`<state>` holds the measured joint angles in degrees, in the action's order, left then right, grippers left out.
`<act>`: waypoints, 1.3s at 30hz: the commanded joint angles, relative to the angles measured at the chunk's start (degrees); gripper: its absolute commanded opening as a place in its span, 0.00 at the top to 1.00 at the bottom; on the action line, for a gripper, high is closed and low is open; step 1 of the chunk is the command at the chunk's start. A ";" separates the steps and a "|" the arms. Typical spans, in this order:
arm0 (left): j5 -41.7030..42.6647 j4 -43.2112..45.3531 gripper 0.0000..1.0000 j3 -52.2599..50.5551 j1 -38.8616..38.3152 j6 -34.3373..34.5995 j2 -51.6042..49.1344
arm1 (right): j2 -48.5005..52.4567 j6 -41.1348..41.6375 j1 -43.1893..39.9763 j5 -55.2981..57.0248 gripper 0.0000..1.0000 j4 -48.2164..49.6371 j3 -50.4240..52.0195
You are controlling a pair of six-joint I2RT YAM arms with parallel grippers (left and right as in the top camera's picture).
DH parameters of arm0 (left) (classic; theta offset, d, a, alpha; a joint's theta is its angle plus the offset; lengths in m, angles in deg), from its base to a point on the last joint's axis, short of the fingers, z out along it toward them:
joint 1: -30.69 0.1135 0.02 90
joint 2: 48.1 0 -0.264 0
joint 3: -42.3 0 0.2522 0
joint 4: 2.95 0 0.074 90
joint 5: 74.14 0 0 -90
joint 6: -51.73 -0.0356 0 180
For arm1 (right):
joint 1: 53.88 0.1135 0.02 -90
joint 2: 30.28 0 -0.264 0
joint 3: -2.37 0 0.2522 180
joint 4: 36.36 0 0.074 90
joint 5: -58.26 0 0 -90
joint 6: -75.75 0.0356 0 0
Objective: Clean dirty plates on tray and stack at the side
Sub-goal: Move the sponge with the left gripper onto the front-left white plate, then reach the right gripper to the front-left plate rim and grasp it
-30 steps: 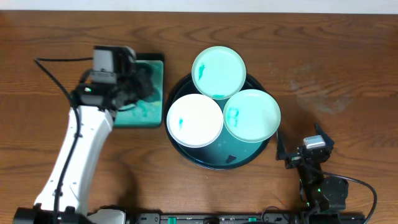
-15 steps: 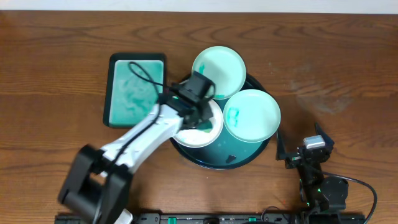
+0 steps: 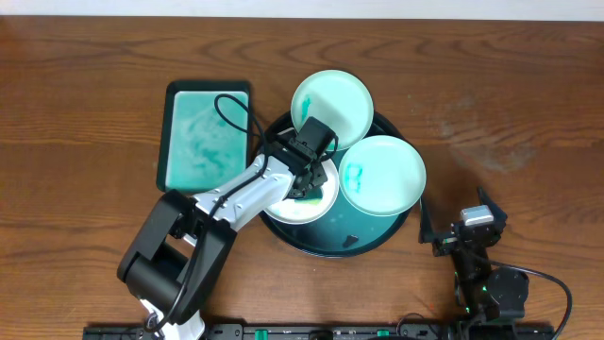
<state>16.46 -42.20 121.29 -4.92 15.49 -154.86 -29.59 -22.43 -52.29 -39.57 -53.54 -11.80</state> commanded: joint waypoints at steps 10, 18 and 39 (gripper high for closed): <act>-1.51 -0.96 0.24 0.74 6.19 -9.20 19.45 | -0.31 -0.48 -0.13 0.28 0.01 -0.22 0.09; -1.55 -0.96 0.23 0.74 13.84 -22.38 25.73 | -0.31 4.72 -0.09 -9.16 0.01 5.64 0.09; -1.51 -2.67 0.23 0.61 18.03 -23.50 25.44 | 50.62 9.16 -0.09 -21.81 0.01 -31.74 -62.47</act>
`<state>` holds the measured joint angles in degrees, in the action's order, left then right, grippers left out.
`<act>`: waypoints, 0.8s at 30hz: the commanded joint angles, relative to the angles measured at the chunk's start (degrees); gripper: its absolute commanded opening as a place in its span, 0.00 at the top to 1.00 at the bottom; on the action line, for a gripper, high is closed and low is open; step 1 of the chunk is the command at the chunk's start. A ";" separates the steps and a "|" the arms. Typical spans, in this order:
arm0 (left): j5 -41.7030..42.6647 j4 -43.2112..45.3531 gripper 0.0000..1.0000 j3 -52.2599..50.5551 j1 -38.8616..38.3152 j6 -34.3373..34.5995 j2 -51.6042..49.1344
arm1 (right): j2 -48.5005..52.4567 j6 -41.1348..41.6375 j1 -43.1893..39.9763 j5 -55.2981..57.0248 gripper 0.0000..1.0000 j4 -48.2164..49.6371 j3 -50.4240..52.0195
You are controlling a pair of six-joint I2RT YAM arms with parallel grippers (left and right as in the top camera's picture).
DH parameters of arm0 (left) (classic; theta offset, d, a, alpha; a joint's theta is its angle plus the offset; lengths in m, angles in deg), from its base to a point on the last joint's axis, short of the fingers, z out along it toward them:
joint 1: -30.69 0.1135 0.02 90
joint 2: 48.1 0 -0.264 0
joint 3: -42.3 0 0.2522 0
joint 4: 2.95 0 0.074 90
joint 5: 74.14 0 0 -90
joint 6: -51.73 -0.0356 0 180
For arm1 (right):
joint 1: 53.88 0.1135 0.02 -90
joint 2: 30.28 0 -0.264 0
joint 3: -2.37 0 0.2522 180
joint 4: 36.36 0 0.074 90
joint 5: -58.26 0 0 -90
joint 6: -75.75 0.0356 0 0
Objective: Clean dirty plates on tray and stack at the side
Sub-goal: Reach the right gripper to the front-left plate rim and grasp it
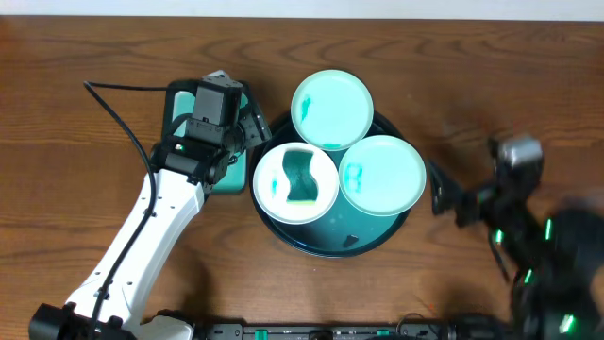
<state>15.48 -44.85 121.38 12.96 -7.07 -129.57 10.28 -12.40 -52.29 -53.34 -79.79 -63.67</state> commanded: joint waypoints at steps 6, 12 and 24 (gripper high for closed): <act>-0.52 -0.04 0.23 0.52 0.15 -0.94 0.15 | 31.10 0.07 0.57 -39.65 0.01 -11.45 -24.65; -0.52 -0.04 0.23 0.52 0.15 -0.94 0.15 | 41.00 14.95 12.11 -5.18 0.51 -19.47 -24.98; -0.52 -0.04 0.23 0.52 0.15 -0.96 0.13 | 60.59 30.93 32.33 12.13 0.41 -28.26 -24.85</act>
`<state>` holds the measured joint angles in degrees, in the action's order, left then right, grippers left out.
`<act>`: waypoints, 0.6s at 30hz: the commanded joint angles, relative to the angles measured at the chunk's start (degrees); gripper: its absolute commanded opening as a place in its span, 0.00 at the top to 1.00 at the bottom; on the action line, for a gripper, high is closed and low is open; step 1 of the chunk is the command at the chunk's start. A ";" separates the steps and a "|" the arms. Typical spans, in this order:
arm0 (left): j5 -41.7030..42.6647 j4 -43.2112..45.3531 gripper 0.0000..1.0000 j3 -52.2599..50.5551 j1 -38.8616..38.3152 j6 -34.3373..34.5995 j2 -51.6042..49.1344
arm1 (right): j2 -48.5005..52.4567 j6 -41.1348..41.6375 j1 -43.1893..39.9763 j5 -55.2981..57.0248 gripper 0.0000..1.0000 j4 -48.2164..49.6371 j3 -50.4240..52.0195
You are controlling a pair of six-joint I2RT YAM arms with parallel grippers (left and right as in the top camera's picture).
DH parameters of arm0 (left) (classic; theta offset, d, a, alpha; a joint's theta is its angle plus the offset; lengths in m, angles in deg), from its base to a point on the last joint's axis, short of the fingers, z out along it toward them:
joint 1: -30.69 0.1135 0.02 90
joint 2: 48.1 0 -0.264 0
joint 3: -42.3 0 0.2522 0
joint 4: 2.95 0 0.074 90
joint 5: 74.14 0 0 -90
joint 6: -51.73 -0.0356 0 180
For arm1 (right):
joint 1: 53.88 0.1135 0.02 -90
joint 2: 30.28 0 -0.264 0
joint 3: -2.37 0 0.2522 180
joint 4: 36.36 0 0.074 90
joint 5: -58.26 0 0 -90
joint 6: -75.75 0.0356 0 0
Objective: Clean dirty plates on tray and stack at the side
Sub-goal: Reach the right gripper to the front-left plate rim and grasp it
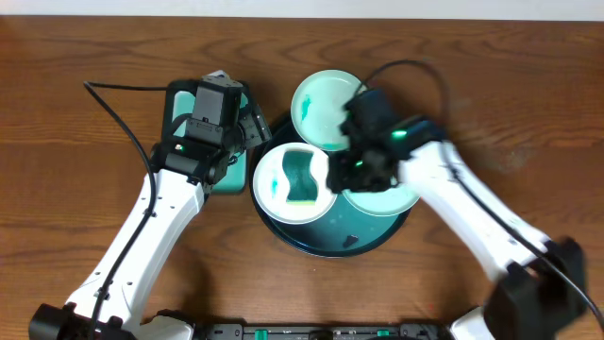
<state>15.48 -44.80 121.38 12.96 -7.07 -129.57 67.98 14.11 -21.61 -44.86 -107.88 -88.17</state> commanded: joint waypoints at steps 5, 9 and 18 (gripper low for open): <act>-0.52 -0.09 0.23 0.52 0.15 -0.94 0.13 | 8.52 4.63 2.78 3.06 0.41 -0.20 -0.35; -0.52 -0.07 0.23 0.52 0.15 -0.94 0.13 | 11.21 4.39 2.97 3.04 0.41 0.66 -0.35; -0.52 -0.07 0.23 0.52 0.15 -0.96 0.13 | 14.75 3.28 3.08 0.83 0.42 3.54 -0.31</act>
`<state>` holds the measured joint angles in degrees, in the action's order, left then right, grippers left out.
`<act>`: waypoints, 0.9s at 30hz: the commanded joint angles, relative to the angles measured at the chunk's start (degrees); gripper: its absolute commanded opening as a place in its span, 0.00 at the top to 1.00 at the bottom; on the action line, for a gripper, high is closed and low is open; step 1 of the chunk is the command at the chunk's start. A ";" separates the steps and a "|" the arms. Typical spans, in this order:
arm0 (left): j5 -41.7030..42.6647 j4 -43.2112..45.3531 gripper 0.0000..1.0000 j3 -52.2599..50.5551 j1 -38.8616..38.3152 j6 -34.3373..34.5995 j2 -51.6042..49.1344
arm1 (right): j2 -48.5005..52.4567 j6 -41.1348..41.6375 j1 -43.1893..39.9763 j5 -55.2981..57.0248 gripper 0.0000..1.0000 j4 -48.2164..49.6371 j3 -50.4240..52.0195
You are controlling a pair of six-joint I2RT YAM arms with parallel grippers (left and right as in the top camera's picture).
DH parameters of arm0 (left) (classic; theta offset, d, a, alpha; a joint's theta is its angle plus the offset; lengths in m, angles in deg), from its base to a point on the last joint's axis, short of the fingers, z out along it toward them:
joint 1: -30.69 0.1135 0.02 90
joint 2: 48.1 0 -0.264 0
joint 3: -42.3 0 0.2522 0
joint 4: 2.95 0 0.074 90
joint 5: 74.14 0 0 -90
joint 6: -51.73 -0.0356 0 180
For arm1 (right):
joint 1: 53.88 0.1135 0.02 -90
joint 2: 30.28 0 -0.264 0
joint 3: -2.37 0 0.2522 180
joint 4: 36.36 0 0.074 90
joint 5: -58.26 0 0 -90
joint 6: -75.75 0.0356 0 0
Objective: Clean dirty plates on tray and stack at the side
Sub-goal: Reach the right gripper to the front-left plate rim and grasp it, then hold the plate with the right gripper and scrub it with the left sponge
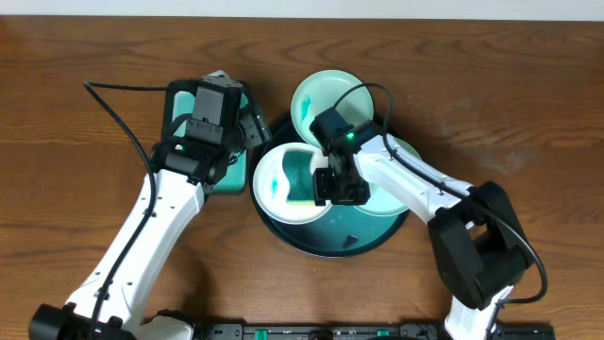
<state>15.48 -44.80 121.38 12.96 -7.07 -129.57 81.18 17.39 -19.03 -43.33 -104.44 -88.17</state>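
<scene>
A dark round tray [311,241] holds three pale green plates. The left plate [272,184] carries a teal sponge [298,176]. The back plate [326,99] has teal smears. My right arm covers most of the right plate [404,161]. My right gripper [327,186] is low over the left plate at the sponge's right edge, its fingers apart. My left gripper [251,127] hangs open and empty at the right edge of the rectangular teal tray [189,161], just left of the round tray.
The rectangular teal tray lies on the wooden table [85,104] left of the round tray, partly under my left wrist. A small dark item [350,241] lies on the round tray's front part.
My right gripper moved left and slightly forward, from between the plates to just over the sponge plate. The left arm, the sponge and the plates stayed put.
At first my left gripper was down on the left plate and the right arm was parked at the front right. Then the sponge lay on that plate, the left gripper back over the rectangular tray. The right arm had reached the plates, and is now at the sponge.
</scene>
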 commanded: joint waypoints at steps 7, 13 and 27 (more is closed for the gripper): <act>-0.55 -0.07 0.23 0.52 0.15 -0.94 0.13 | 2.19 -3.10 0.17 2.82 0.43 3.87 -0.26; -0.52 -0.15 0.23 0.52 0.15 -0.98 0.13 | 2.19 -4.52 -0.87 8.37 0.46 6.23 -0.26; 1.40 -2.36 0.23 0.48 0.15 -0.98 0.13 | 2.19 -6.69 -3.63 10.03 0.47 12.13 -0.26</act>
<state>15.63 -46.58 121.38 12.96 -7.07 -129.57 82.82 11.77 -22.37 -34.61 -92.93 -88.17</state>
